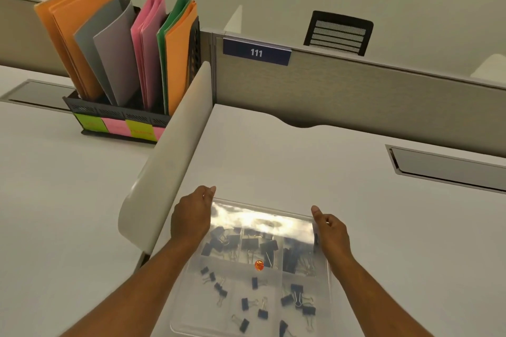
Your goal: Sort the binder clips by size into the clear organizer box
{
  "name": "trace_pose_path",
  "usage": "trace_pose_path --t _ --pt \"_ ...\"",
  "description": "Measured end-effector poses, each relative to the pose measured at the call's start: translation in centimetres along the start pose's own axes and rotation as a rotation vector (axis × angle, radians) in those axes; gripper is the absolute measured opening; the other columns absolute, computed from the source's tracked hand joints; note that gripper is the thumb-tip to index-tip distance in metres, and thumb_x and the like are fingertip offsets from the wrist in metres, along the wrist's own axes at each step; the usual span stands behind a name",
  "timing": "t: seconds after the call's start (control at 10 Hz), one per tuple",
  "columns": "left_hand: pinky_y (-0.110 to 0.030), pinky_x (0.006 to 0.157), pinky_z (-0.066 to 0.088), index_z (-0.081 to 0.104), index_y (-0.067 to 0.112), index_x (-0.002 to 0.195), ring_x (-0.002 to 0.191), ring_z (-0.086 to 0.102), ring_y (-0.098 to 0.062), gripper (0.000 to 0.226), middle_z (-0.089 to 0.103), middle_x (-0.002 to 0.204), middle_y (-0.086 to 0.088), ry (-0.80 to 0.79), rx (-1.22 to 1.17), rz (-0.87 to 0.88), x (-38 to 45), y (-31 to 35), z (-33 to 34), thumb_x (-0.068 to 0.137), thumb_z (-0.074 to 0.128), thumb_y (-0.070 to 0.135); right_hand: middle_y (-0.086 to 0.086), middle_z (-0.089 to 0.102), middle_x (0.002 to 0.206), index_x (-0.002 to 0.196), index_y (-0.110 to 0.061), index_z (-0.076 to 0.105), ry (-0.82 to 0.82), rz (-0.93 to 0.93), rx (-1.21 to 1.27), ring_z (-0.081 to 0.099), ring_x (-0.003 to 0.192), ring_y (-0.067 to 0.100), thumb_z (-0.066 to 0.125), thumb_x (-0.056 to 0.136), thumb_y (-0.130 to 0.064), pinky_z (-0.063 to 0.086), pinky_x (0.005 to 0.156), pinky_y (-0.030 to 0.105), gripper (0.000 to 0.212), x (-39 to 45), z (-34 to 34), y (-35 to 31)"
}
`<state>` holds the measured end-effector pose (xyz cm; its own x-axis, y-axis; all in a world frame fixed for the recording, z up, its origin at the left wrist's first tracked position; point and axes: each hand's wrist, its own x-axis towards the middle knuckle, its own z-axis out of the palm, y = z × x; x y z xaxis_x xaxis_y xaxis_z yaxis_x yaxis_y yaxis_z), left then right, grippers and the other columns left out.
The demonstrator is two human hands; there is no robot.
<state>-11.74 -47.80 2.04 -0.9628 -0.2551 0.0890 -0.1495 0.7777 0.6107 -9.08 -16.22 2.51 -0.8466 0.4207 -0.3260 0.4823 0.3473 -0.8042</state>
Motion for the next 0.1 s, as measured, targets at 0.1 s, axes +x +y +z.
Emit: trace_pose_path --t 0.1 --pt "-0.031 0.058 0.052 0.069 0.017 0.110 0.071 0.065 -0.019 0.050 0.072 0.088 -0.001 0.032 0.218 0.258 0.67 0.23 0.13 0.111 0.026 0.044 0.003 0.067 0.094 0.099 -0.009 0.066 0.014 -0.004 0.010 0.061 0.088 0.022 0.066 0.094 -0.054 0.046 0.082 0.034 0.045 0.33 -0.55 -0.72"
